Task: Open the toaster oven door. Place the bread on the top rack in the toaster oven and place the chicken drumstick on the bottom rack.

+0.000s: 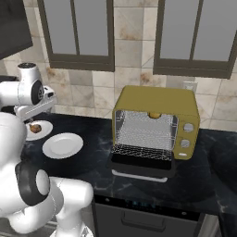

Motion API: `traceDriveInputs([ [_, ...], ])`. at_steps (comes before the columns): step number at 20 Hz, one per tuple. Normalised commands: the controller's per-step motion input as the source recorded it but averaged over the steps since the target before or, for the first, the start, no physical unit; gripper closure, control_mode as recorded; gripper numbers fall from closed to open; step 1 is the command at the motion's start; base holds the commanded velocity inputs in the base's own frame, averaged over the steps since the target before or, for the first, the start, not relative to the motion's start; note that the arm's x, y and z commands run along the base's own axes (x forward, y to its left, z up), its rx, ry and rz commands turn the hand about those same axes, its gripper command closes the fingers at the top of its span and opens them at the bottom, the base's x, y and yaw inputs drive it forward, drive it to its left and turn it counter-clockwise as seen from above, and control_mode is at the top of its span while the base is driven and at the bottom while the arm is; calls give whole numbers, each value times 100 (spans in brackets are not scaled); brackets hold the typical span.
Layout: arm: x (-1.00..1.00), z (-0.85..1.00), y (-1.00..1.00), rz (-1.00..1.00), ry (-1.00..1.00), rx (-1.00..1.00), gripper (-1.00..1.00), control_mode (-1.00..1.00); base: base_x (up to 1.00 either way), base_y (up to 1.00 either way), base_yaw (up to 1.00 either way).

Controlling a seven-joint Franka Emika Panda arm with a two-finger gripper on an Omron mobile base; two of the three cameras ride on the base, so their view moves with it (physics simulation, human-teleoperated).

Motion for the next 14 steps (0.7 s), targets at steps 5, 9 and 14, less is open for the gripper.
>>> traceDriveInputs([
  [5, 31, -51, 100, -6, 0, -5, -100, -100, 0, 0, 0],
  [9, 22, -34, 84, -11, -1, -4, -100, -100, 0, 0, 0],
  [14, 38, -53, 32, -7, -1, 0, -100, -100, 0, 0, 0],
])
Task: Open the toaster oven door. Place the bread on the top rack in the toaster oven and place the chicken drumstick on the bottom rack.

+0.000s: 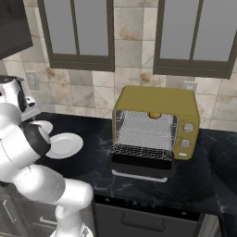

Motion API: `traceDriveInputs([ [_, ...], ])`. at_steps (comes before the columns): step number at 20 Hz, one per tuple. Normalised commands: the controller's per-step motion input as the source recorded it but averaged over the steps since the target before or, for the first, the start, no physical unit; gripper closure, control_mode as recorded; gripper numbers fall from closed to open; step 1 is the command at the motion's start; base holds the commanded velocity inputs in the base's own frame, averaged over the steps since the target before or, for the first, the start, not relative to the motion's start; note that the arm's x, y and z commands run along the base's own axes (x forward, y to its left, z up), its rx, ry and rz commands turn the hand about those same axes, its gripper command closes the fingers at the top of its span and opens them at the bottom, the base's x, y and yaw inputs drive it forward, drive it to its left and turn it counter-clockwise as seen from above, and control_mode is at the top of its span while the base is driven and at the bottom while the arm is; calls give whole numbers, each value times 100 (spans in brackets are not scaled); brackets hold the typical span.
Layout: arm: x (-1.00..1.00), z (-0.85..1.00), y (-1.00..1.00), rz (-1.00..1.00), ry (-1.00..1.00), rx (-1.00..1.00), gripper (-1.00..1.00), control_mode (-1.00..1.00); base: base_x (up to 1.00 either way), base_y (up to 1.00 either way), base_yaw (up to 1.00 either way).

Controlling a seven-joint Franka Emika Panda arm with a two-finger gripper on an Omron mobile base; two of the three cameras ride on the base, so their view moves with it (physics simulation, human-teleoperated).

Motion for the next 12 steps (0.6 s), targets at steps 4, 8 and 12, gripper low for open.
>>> traceDriveInputs([
  [4, 43, -53, 18, -1, 0, 0, -100, -100, 0, 0, 0],
  [8, 40, -47, 28, 0, -3, 0, -100, -100, 0, 0, 0],
  [12, 42, -40, 25, 0, -6, 0, -100, -100, 0, 0, 0],
])
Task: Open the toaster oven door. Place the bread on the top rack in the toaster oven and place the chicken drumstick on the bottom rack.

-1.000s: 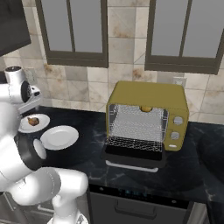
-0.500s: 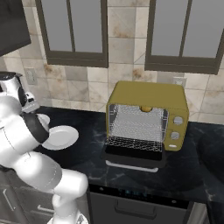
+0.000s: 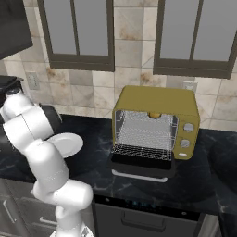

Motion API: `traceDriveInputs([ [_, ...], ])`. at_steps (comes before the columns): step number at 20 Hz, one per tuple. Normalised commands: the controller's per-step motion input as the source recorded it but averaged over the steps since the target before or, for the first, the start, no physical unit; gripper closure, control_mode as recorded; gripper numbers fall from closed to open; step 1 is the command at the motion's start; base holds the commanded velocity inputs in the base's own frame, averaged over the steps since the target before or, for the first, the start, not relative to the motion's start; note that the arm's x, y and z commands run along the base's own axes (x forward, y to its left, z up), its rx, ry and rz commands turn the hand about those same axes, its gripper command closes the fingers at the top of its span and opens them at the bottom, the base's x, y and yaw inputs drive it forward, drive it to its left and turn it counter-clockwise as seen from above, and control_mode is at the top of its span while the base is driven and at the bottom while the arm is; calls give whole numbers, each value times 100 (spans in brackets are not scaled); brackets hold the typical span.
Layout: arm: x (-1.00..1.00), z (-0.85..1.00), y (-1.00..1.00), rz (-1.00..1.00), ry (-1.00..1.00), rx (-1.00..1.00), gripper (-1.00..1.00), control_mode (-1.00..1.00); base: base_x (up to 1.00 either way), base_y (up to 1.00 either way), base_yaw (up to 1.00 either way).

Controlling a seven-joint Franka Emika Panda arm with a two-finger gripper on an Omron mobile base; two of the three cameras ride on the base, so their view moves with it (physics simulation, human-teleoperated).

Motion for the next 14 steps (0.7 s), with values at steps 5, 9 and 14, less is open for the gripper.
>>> traceDriveInputs([
  [5, 51, -24, 27, 0, -5, 0, -100, -100, 0, 0, 0],
  [9, 47, -14, 27, 0, 0, 0, -100, -100, 0, 0, 0],
  [14, 27, -24, 22, 0, 0, 0, -100, -100, 0, 0, 0],
])
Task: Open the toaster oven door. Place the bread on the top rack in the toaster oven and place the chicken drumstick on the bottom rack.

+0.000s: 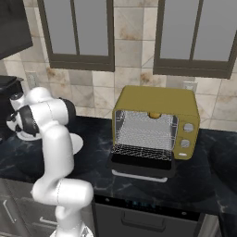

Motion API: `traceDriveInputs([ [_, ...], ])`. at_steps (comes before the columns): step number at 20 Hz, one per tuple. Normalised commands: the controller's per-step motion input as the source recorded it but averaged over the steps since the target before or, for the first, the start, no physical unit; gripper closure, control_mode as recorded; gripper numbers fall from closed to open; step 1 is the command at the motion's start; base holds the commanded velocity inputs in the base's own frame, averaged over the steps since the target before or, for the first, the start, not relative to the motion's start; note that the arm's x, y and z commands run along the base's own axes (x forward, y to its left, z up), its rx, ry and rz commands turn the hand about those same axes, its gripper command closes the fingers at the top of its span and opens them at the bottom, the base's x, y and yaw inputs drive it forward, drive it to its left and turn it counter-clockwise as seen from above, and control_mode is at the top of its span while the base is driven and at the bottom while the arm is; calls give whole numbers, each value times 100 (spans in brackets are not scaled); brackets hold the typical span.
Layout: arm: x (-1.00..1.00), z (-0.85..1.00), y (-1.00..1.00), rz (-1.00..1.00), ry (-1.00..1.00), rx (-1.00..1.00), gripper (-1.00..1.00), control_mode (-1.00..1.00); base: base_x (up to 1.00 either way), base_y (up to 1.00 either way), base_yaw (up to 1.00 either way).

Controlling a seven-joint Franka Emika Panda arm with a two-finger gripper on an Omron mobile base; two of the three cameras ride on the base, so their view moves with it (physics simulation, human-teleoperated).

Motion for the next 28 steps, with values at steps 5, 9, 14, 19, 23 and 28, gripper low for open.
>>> traceDriveInputs([
  [5, 24, -24, 3, 0, 0, 0, -100, -100, 0, 0, 0],
  [9, 27, -20, 0, -1, 0, 0, -100, -100, 0, 0, 0],
  [14, 28, -15, 0, 0, 0, 0, -100, -100, 0, 0, 0],
  [19, 6, -15, -3, 0, 0, 0, 100, -100, 0, 0, 0],
  [23, 0, -2, -30, -3, 0, 2, 100, -100, 0, 0, 0],
  [28, -21, 36, -47, -1, -4, 2, 100, -100, 0, 0, 0],
])
